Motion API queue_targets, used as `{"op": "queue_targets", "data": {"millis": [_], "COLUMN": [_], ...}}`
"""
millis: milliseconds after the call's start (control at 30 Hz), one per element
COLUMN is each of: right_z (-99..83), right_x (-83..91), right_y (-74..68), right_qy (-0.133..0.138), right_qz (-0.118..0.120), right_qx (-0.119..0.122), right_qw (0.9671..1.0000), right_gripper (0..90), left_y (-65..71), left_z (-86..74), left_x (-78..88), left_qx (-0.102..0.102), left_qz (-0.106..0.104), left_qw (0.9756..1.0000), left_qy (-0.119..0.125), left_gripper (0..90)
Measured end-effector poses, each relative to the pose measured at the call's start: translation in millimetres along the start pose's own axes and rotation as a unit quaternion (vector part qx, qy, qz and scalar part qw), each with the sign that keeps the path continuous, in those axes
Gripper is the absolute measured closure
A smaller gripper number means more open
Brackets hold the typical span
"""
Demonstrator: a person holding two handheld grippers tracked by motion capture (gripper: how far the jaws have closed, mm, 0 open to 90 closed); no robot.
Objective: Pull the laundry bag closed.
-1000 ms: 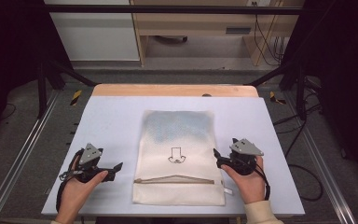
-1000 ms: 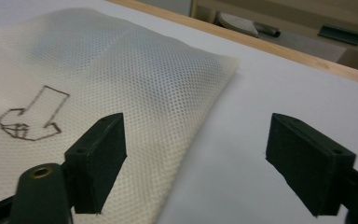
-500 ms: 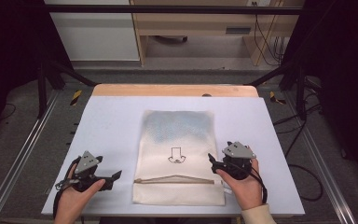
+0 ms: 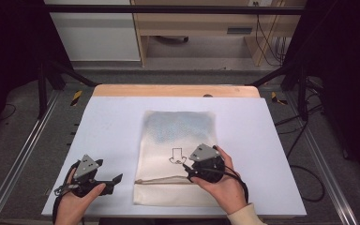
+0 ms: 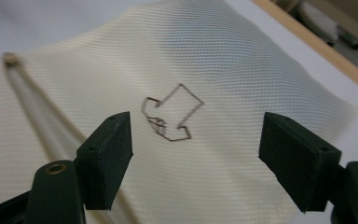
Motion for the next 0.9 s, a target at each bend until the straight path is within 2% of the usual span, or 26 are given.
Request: {"op": "queue_targets", "data": {"millis": [33, 100, 200, 300, 367, 433, 500, 600, 633, 667, 700, 733, 833, 900], "right_z": [4.3, 8.1, 12.0, 19.0, 26.6, 35.0, 41.6, 47.6, 48.5, 48.9, 48.6, 46.8, 46.0, 44.3], "right_x": [-1.8, -7.6, -16.5, -23.4, -26.3, -28.0, -30.0, -31.8, -32.5, -33.3, -33.7, -34.4, -37.6, -40.4], "right_y": [-5.3, -17.4, -35.0, -44.4, -48.7, -54.8, -60.7, -71.2, -74.6, -78.7, -82.7, -88.0, -93.2, -93.2], "right_qy": [-0.003, -0.028, -0.062, -0.079, -0.08, -0.079, -0.079, -0.078, -0.079, -0.079, -0.08, -0.084, -0.084, -0.088], "right_qz": [0.012, 0.047, 0.091, 0.111, 0.118, 0.137, 0.15, 0.167, 0.173, 0.182, 0.189, 0.202, 0.207, 0.207], "right_qx": [0.007, 0.015, 0.044, 0.065, 0.083, 0.086, 0.099, 0.115, 0.118, 0.122, 0.129, 0.137, 0.144, 0.142], "right_qw": [0.9999, 0.9984, 0.9929, 0.9885, 0.9862, 0.9837, 0.9806, 0.9762, 0.9746, 0.9725, 0.9702, 0.9662, 0.9639, 0.964], "right_gripper": [25.1, 20.7, 18.1, 15.5, 13.1, 15.7, 20.0, 32.1, 34.3, 37.7, 39.3, 40.4, 45.5, 49.2], "left_y": [0.8, 1.3, -1.0, -7.4, -14.0, -19.4, -25.0, -32.1, -35.1, -38.7, -41.0, -41.4, -43.8, -45.4], "left_z": [-1.2, -3.0, -6.8, -9.1, -8.0, -7.6, -7.7, -7.6, -7.6, -6.7, -5.2, -4.8, -6.5, -6.1], "left_x": [1.0, 1.9, -0.5, -2.3, -2.6, -3.1, -3.6, -1.4, 1.2, 4.9, 8.4, 9.6, 11.5, 11.4], "left_qx": [-0.002, -0.006, -0.018, -0.032, -0.036, -0.037, -0.033, -0.031, -0.03, -0.027, -0.028, -0.026, -0.023, -0.022], "left_qz": [0.003, 0.008, 0.015, 0.03, 0.042, 0.049, 0.051, 0.059, 0.068, 0.081, 0.085, 0.083, 0.081, 0.081], "left_qw": [1.0, 0.9999, 0.9997, 0.9989, 0.9983, 0.998, 0.9979, 0.9975, 0.9969, 0.996, 0.9958, 0.9961, 0.9963, 0.9963], "left_qy": [0.0, 0.001, -0.008, -0.017, -0.016, -0.018, -0.021, -0.025, -0.027, -0.025, -0.018, -0.016, -0.017, -0.015], "left_gripper": [8.7, 8.6, 7.4, 7.0, 6.8, 6.8, 6.8, 7.1, 8.1, 10.4, 11.5, 11.5, 8.9, 8.6]}}
Point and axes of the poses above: each handheld gripper's, and its own axes: x roughly backward along the jaws, z roughly out of its top, y roughly to its right, the point moved 10 cm from there along -x, roughly forward along the jaws, and after that the axes turned 6 degrees about x, right-handed, at the moved point
